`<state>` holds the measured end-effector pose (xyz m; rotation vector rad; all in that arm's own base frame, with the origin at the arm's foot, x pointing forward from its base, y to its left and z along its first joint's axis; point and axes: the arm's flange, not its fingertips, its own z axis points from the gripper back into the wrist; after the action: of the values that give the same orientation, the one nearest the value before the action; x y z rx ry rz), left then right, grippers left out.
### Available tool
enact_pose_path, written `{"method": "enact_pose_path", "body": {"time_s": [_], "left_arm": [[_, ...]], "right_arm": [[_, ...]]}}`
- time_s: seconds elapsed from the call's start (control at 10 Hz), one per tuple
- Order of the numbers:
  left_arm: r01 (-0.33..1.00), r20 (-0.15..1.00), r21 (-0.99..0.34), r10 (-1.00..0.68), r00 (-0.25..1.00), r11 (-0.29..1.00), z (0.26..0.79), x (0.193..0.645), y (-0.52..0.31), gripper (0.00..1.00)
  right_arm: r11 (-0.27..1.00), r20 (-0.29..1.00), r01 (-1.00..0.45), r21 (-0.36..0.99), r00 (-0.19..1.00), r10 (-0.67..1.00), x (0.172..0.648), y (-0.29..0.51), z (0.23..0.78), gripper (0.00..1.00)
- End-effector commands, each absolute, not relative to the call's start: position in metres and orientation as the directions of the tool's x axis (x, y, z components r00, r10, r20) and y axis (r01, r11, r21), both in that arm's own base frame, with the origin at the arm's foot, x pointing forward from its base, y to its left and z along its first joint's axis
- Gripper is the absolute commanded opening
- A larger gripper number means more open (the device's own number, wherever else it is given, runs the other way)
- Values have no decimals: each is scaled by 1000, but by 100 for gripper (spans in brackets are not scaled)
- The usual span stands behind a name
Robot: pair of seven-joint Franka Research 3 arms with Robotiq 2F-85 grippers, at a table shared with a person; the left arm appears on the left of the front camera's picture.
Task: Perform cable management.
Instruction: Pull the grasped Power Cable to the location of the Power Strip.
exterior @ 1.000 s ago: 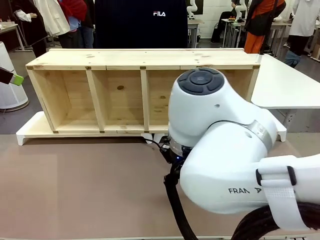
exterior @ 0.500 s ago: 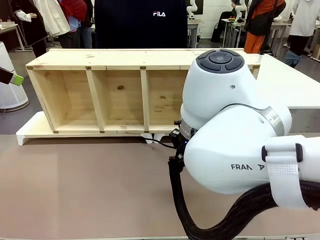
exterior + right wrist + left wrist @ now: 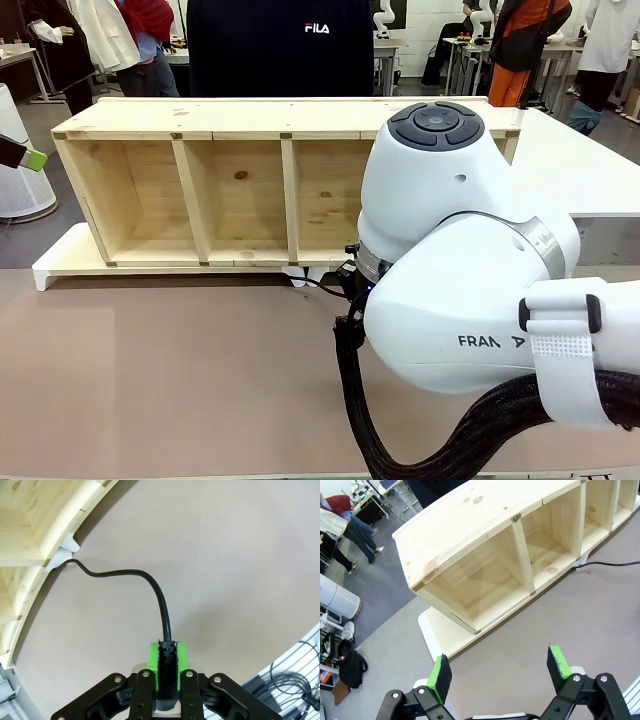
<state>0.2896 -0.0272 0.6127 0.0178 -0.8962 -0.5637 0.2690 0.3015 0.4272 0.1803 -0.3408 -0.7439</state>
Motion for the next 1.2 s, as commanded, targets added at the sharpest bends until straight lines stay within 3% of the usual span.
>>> {"method": "enact_pose_path", "body": {"time_s": [0.0, 0.3, 1.1], "left_arm": [[452, 741, 246, -467, 482, 857, 613, 292, -27, 100], [452, 741, 246, -467, 482, 857, 613, 292, -27, 100], [452, 741, 246, -467, 482, 857, 613, 292, -27, 100]], "right_arm": [[724, 238, 631, 278, 686, -688, 270, 300, 429, 17], [724, 239, 631, 279, 684, -689, 269, 301, 427, 17], [520, 185, 800, 299, 486, -854, 250, 131, 464, 17]]}}
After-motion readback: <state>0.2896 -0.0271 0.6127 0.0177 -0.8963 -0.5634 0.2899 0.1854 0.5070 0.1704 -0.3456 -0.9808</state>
